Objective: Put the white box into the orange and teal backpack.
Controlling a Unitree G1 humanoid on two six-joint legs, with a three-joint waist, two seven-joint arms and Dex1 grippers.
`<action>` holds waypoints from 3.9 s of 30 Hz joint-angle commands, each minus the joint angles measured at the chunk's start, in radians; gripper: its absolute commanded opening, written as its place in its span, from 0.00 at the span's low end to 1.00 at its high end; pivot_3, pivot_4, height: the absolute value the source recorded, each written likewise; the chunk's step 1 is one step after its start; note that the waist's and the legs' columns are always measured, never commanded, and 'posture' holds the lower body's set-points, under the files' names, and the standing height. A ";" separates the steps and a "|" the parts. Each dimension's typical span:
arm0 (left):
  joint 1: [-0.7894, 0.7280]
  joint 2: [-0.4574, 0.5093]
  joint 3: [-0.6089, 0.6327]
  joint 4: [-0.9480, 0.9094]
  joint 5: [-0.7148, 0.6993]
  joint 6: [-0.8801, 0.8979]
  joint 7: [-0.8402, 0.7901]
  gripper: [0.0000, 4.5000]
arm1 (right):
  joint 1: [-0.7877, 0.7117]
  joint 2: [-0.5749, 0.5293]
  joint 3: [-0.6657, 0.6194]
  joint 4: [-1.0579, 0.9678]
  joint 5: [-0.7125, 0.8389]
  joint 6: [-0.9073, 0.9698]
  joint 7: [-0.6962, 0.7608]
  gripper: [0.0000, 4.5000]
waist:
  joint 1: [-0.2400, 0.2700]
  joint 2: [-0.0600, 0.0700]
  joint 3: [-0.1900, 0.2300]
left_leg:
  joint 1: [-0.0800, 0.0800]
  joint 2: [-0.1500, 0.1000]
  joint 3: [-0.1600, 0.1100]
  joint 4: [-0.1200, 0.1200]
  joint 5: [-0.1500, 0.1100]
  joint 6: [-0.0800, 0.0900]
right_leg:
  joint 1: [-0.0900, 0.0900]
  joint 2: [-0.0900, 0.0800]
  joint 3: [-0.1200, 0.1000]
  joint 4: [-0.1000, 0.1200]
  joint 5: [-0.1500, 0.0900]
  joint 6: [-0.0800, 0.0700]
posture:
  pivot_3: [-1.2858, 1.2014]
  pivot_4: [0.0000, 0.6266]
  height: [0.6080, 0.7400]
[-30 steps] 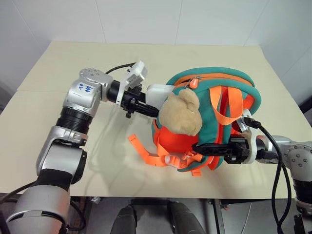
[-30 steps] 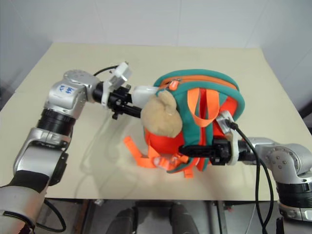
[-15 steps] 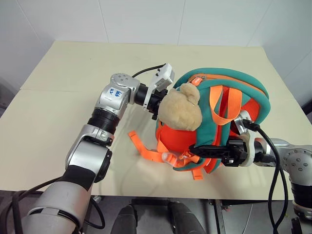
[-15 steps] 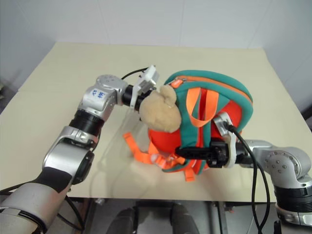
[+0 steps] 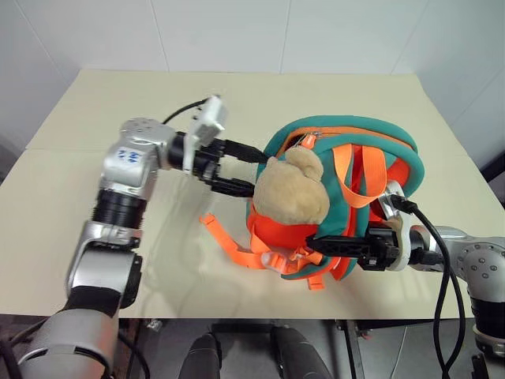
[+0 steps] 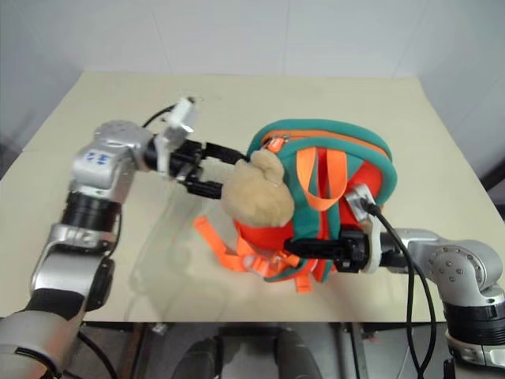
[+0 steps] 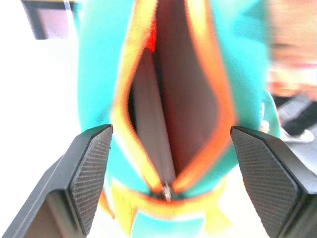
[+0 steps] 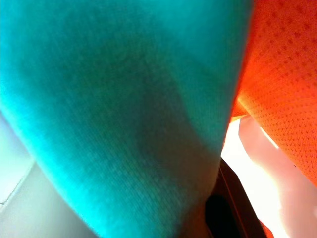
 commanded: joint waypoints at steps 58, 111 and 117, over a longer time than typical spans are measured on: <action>0.109 0.018 -0.107 -0.445 0.001 -0.076 0.300 0.23 | -0.032 0.030 0.020 0.012 -0.050 -0.045 0.052 0.05 | 0.003 0.000 0.000 | 0.003 -0.001 0.000 0.001 0.000 0.000 | 0.005 0.000 0.000 -0.001 0.000 0.000 | 0.52 0.24 1.00; 0.655 0.097 0.186 -0.394 -0.054 -0.225 0.356 0.69 | 0.163 0.030 -0.081 -0.109 -0.435 -0.570 -0.085 0.78 | 0.007 0.001 0.000 | 0.004 0.000 0.001 -0.001 0.000 0.000 | 0.004 -0.001 0.000 -0.001 0.000 0.000 | 0.52 0.24 1.00; 0.757 0.160 0.259 -0.439 -0.121 -0.204 0.338 1.00 | 0.287 -0.055 -0.244 -0.175 -0.382 -0.540 -0.078 1.00 | 0.005 0.001 0.000 | 0.004 0.000 0.001 -0.001 0.000 0.000 | 0.005 -0.001 0.000 -0.002 -0.001 -0.002 | 0.52 0.24 1.00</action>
